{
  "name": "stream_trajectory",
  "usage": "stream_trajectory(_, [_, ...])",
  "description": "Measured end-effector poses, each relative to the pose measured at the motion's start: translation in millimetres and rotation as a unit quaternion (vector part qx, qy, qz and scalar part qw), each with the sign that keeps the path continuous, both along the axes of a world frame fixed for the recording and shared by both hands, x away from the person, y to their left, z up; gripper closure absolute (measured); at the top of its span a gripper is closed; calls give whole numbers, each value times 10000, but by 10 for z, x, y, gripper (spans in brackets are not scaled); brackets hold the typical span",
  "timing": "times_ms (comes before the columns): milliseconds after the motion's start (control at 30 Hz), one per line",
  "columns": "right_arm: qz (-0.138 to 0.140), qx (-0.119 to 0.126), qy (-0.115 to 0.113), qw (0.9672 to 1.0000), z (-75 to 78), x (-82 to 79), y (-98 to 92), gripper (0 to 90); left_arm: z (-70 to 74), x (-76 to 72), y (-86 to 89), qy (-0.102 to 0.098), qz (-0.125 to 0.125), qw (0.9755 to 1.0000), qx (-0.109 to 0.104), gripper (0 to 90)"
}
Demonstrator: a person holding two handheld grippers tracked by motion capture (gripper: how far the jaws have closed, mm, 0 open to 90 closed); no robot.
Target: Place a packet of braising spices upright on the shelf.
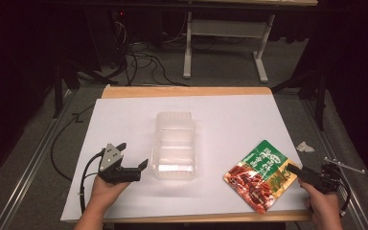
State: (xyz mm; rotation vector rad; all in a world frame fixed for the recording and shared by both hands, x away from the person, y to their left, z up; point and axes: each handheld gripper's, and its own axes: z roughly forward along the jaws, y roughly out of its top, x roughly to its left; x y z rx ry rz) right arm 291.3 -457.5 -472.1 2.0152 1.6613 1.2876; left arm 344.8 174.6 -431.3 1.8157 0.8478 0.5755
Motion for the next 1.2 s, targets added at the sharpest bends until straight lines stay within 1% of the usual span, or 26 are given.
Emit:
stream_trajectory(33, [53, 67, -17, 10000, -7, 4, 3, 166, 0, 0, 0, -1, -1, 10000, 1, 33])
stream_trajectory(100, [82, 46, -66, 9999, -8, -1, 4, 182, 2, -1, 2, 3, -5, 10000, 7, 34])
stream_trajectory(167, [65, 84, -87, 9999, 0, -11, 3, 200, 1, -1, 0, 0, 0, 10000, 0, 34])
stream_trajectory(200, [101, 188, -280, 9994, 10, -32, -16, 247, -2, 1, -3, -2, -5, 10000, 7, 34])
stream_trajectory(267, [138, 345, -375, 9986, 29, -52, -21, 283, -3, 2, -5, -1, -12, 10000, 9, 34])
stream_trajectory(300, [138, 345, -375, 9986, 29, -52, -21, 283, -3, 2, -5, 2, -18, 10000, 22, 34])
stream_trajectory(333, [220, 419, -444, 9979, 35, -60, -6, 318, -5, 2, -7, -1, -18, 10000, 19, 34])
stream_trajectory(400, [377, 424, -472, 9973, 32, -50, 26, 336, -7, 2, -10, -1, -32, 10000, 35, 36])
stream_trajectory(433, [377, 424, -472, 9973, 32, -50, 26, 336, -7, 2, -10, -1, -32, 10000, 35, 36])
stream_trajectory(467, [449, 417, -407, 9973, 35, -42, 68, 337, -8, 0, -12, 6, -46, 10000, 42, 36])
stream_trajectory(500, [508, 375, -441, 9970, 26, -30, 76, 337, -8, 0, -12, 6, -46, 10000, 42, 36])
stream_trajectory(533, [522, 395, -385, 9971, 26, -27, 92, 338, -9, -1, -15, 12, -55, 10000, 42, 36])
stream_trajectory(567, [546, 324, -412, 9971, 17, -19, 97, 338, -11, 0, -17, 9, -56, 10000, 42, 36])
stream_trajectory(600, [535, 302, -368, 9974, 12, -14, 103, 338, -12, 0, -19, 10, -57, 10000, 47, 36])
stream_trajectory(667, [521, 339, -289, 9977, 3, -4, 106, 338, -13, 0, -20, 15, -59, 10000, 49, 37])
stream_trajectory(700, [521, 339, -289, 9977, 3, -4, 106, 338, -14, 1, -21, 18, -62, 10000, 51, 37])
stream_trajectory(800, [567, 416, -166, 9974, -32, 31, 108, 338, -18, 3, -23, 13, -72, 9999, 70, 37])
stream_trajectory(900, [670, 434, -166, 9967, -40, 46, 123, 367, -19, 2, -20, 16, -77, 9999, 80, 37])
stream_trajectory(933, [674, 446, -150, 9966, -35, 47, 136, 394, -20, 0, -16, 22, -78, 9999, 94, 37])
stream_trajectory(967, [717, 401, -177, 9965, -32, 48, 145, 423, -23, 0, -15, 17, -74, 9999, 94, 38])
stream_trajectory(1000, [717, 401, -177, 9965, -32, 48, 145, 423, -23, 0, -15, 17, -74, 9999, 94, 38])
stream_trajectory(1033, [733, 364, -173, 9965, -29, 50, 157, 461, -23, -2, -12, 22, -80, 9999, 109, 38])
stream_trajectory(1067, [830, 287, -95, 9961, -37, 66, 190, 539, -25, -7, -10, 26, -76, 9999, 102, 39])
stream_trajectory(1100, [832, 165, -60, 9964, -36, 69, 211, 590, -23, -11, -7, 27, -67, 9999, 106, 39])
stream_trajectory(1200, [789, -44, -115, 9968, 4, 67, 239, 730, -21, -23, 4, 23, -53, 9999, 128, 41])
